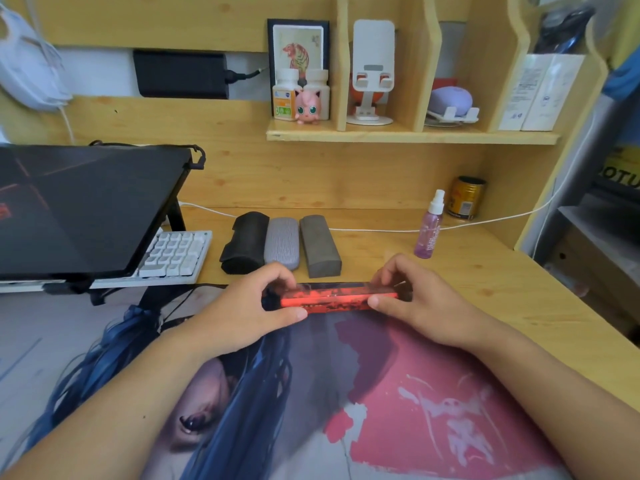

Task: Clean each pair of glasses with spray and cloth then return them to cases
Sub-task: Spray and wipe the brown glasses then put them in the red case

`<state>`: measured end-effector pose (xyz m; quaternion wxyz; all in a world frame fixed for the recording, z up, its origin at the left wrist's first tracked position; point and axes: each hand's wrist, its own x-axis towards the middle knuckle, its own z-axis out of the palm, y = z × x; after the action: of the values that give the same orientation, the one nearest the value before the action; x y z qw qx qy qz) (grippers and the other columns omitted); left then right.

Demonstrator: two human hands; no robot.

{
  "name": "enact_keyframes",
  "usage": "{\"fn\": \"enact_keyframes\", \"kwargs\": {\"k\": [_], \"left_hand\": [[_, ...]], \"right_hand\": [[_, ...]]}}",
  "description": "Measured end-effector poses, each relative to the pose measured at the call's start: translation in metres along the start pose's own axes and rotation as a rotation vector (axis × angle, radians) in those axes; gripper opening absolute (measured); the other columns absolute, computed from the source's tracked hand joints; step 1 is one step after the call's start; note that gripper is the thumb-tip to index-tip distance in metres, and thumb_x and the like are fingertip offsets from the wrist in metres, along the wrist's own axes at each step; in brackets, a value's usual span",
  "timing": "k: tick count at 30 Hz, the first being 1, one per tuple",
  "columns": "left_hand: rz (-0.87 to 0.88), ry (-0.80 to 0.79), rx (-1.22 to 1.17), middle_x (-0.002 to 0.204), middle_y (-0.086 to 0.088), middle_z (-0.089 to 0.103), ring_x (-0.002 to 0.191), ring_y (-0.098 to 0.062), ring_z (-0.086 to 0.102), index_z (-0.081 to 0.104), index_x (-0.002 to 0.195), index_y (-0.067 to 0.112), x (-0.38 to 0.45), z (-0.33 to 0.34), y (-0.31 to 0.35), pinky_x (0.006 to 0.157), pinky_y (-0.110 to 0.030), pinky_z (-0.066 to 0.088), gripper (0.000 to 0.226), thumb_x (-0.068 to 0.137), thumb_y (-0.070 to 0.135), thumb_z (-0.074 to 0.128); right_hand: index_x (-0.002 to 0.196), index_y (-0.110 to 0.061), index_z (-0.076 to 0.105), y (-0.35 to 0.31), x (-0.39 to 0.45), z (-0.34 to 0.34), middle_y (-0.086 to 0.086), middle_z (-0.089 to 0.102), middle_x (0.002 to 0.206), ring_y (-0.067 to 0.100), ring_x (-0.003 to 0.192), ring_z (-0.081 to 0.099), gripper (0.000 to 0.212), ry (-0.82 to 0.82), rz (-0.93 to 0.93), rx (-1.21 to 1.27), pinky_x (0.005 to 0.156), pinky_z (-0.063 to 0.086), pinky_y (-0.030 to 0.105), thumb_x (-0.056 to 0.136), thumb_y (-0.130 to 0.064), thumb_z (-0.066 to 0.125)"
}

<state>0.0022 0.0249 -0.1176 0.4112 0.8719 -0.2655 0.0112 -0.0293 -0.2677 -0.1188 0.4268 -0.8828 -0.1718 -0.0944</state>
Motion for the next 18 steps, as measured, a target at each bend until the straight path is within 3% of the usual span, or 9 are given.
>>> {"fn": "enact_keyframes", "kwargs": {"k": [4,8,10,12,15,18], "left_hand": [[-0.039,-0.083,0.081,0.113,0.019,0.06,0.107,0.005,0.055,0.055,0.104,0.044,-0.001,0.003,-0.001,0.092,-0.018,0.042,0.035,0.08,0.047,0.08],[-0.006,-0.059,0.11,0.119,0.029,0.048,0.114,0.009,0.048,0.052,0.116,0.052,-0.005,0.01,0.004,0.098,-0.017,0.039,0.047,0.081,0.037,0.082],[0.066,0.092,0.082,0.124,0.034,0.043,0.121,0.009,0.043,0.052,0.127,0.048,-0.003,0.016,0.008,0.102,-0.014,0.034,0.054,0.086,0.027,0.079],[0.083,0.305,0.019,0.127,0.023,0.045,0.121,0.004,0.045,0.05,0.135,0.04,0.002,0.02,0.011,0.101,-0.017,0.036,0.053,0.09,0.021,0.073],[0.045,0.548,0.002,0.116,0.012,0.05,0.104,0.005,0.051,0.057,0.128,0.027,0.006,0.018,0.011,0.087,-0.014,0.043,0.04,0.093,0.011,0.066],[-0.012,0.63,0.04,0.107,0.009,0.051,0.096,0.004,0.052,0.06,0.119,0.025,0.007,0.013,0.007,0.078,-0.012,0.042,0.034,0.091,0.005,0.064]], "right_hand": [[0.082,-0.033,0.045,-0.01,-0.003,-0.007,-0.007,0.069,0.108,0.021,0.097,0.065,0.034,-0.143,0.031,-0.072,0.089,0.052,0.047,0.079,-0.043,0.078],[0.078,-0.029,0.043,-0.024,-0.007,-0.01,-0.01,0.057,0.098,0.011,0.088,0.054,0.038,-0.222,-0.097,-0.351,0.077,0.047,0.03,0.076,-0.037,0.08],[0.078,-0.029,0.042,-0.027,-0.008,-0.01,-0.011,0.05,0.093,0.008,0.085,0.05,0.039,-0.119,-0.193,-0.417,0.075,0.044,0.025,0.075,-0.039,0.08],[0.077,-0.028,0.043,-0.022,-0.005,-0.008,-0.009,0.046,0.089,0.01,0.079,0.047,0.039,0.079,-0.183,-0.466,0.07,0.037,0.025,0.073,-0.038,0.081],[0.071,-0.022,0.043,-0.01,0.007,-0.002,-0.004,0.043,0.082,0.015,0.076,0.043,0.041,0.408,0.072,-0.426,0.065,0.027,0.027,0.073,-0.036,0.082],[0.067,-0.018,0.042,-0.005,0.024,-0.001,0.001,0.048,0.082,0.019,0.077,0.045,0.043,0.498,0.282,-0.373,0.063,0.023,0.03,0.073,-0.035,0.08]]}}
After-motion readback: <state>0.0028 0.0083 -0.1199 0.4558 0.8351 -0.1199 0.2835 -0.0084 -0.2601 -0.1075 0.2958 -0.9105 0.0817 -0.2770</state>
